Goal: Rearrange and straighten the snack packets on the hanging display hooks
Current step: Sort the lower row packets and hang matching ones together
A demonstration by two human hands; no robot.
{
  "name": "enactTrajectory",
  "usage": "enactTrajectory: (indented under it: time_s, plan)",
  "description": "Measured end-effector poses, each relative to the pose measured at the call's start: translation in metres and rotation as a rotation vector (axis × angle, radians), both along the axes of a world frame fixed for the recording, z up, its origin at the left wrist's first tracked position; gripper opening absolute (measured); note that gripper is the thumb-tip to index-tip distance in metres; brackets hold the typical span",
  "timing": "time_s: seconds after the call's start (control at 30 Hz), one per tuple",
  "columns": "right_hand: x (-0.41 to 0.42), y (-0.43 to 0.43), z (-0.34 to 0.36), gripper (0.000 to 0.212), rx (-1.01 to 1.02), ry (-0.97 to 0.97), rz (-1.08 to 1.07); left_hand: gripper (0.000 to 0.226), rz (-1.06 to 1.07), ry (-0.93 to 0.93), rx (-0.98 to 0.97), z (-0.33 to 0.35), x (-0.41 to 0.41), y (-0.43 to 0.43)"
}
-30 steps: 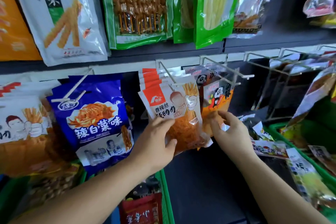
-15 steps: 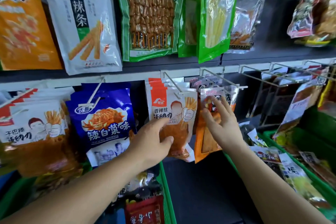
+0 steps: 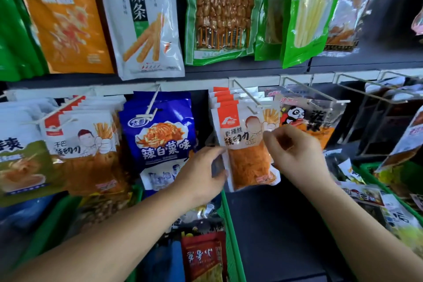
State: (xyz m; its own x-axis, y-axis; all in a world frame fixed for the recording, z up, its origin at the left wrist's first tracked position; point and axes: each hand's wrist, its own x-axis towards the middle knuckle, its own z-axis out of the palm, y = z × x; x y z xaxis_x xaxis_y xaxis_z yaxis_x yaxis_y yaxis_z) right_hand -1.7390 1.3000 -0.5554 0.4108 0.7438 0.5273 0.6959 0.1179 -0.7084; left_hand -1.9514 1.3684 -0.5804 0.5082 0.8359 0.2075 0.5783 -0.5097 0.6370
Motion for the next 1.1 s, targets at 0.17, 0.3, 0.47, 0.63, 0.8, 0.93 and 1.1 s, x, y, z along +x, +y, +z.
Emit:
enactTrajectory:
  time_s: [0.17,0.3,0.47,0.63,0.8,0.93,1.1]
  plan:
    - [-0.053,0.002,-0.019,0.033,-0.232,-0.081,0.257,0.061,0.118,0.031,-0.052,-0.015,-0.058,-0.006]
    - [-0.077,0.011,-0.026,0.056,-0.325,-0.118,0.192,0.055,0.192,-0.022,-0.100,-0.020,-0.099,-0.006]
    - [-0.135,0.025,-0.030,0.037,-0.363,-0.158,0.305,0.046,0.251,-0.101,-0.095,-0.035,-0.134,-0.015]
    - [-0.192,0.039,-0.045,0.032,-0.407,-0.211,0.400,0.037,0.331,-0.172,-0.130,-0.046,-0.176,-0.021]
    - [-0.229,0.051,-0.046,0.030,-0.352,-0.186,0.447,0.037,0.466,-0.222,-0.119,-0.039,-0.222,-0.007]
    - [-0.249,0.055,-0.044,0.025,-0.300,-0.154,0.450,0.040,0.489,-0.210,-0.116,-0.037,-0.240,-0.010]
    - [-0.255,0.057,-0.041,0.022,-0.282,-0.112,0.477,0.035,0.440,-0.171,-0.095,-0.032,-0.247,-0.016]
